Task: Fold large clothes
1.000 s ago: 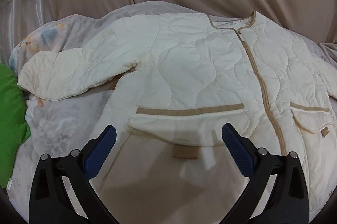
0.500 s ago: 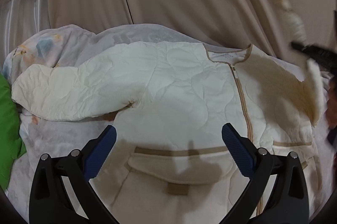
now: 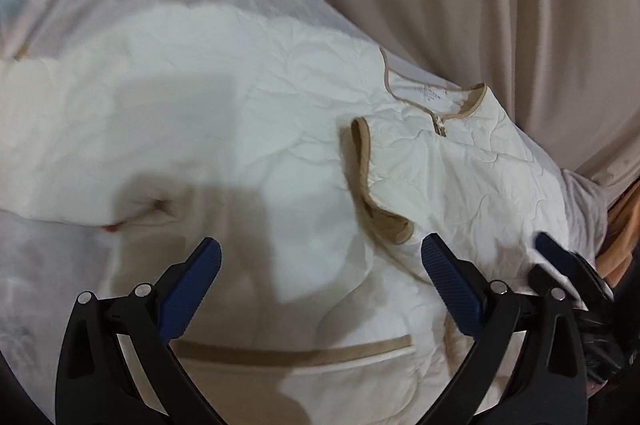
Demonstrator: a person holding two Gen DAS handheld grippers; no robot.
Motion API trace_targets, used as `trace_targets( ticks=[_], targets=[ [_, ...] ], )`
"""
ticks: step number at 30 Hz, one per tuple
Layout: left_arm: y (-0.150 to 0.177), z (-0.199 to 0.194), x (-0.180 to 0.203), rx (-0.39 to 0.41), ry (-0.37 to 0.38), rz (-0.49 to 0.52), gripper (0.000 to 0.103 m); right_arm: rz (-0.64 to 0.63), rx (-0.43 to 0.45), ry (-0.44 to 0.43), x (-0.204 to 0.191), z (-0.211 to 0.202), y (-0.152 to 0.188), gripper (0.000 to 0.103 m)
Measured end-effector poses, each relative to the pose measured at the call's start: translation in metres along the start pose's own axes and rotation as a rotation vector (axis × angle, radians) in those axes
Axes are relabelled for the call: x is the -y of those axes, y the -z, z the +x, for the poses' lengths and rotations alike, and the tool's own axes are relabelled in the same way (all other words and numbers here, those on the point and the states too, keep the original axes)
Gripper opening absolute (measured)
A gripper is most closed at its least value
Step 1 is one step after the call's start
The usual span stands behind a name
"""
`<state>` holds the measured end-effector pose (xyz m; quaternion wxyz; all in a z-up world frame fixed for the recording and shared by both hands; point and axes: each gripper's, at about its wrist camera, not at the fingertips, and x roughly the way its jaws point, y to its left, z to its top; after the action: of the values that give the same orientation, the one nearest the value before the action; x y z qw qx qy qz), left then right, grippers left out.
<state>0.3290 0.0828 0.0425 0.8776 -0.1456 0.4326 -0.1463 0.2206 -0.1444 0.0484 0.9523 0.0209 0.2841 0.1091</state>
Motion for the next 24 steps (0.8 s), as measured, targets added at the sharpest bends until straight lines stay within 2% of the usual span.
trace_targets(
  ticks=[3,6,7,8,9,11,13,17,18,20,22,23,24],
  targets=[
    [-0.001,0.024,0.002,-0.069,0.078,-0.059,0.098,0.093,0.059,0.135,0.052,-0.043,0.011,0.064],
    [-0.002,0.039,0.013,-0.094,0.095,-0.064,0.097,0.213,0.082,0.250,0.105,-0.070,0.025,0.065],
    [-0.002,0.042,0.018,-0.094,0.102,-0.051,0.091,0.274,0.083,0.276,0.125,-0.075,0.031,0.066],
    [-0.003,0.044,0.024,-0.092,0.112,-0.035,0.074,0.318,0.083,0.288,0.140,-0.077,0.033,0.066],
    [-0.004,0.044,0.032,-0.093,0.133,-0.008,0.061,0.365,0.079,0.298,0.154,-0.077,0.037,0.066],
    [-0.009,0.047,0.043,-0.103,0.176,0.031,0.013,0.426,0.067,0.290,0.173,-0.071,0.042,0.066],
    [-0.020,0.039,0.050,-0.062,0.175,0.050,0.010,0.474,0.052,0.275,0.185,-0.068,0.047,0.066],
    [-0.042,-0.001,0.040,0.107,0.145,0.051,0.009,0.492,0.072,0.237,0.188,-0.064,0.045,0.066],
    [-0.045,-0.001,0.035,0.119,0.123,0.046,0.009,0.480,0.075,0.230,0.185,-0.064,0.045,0.066],
    [-0.047,0.010,0.023,0.120,0.032,0.050,0.009,0.453,0.063,0.221,0.180,-0.056,0.044,0.066],
    [-0.043,0.032,0.008,0.087,-0.060,0.048,0.009,0.444,0.041,0.221,0.178,-0.050,0.045,0.066],
    [-0.040,0.042,0.001,0.072,-0.074,0.032,0.009,0.450,0.034,0.208,0.175,-0.048,0.046,0.066],
    [-0.037,0.050,-0.008,0.057,-0.053,0.002,0.009,0.458,0.028,0.194,0.175,-0.048,0.047,0.066]
  ],
)
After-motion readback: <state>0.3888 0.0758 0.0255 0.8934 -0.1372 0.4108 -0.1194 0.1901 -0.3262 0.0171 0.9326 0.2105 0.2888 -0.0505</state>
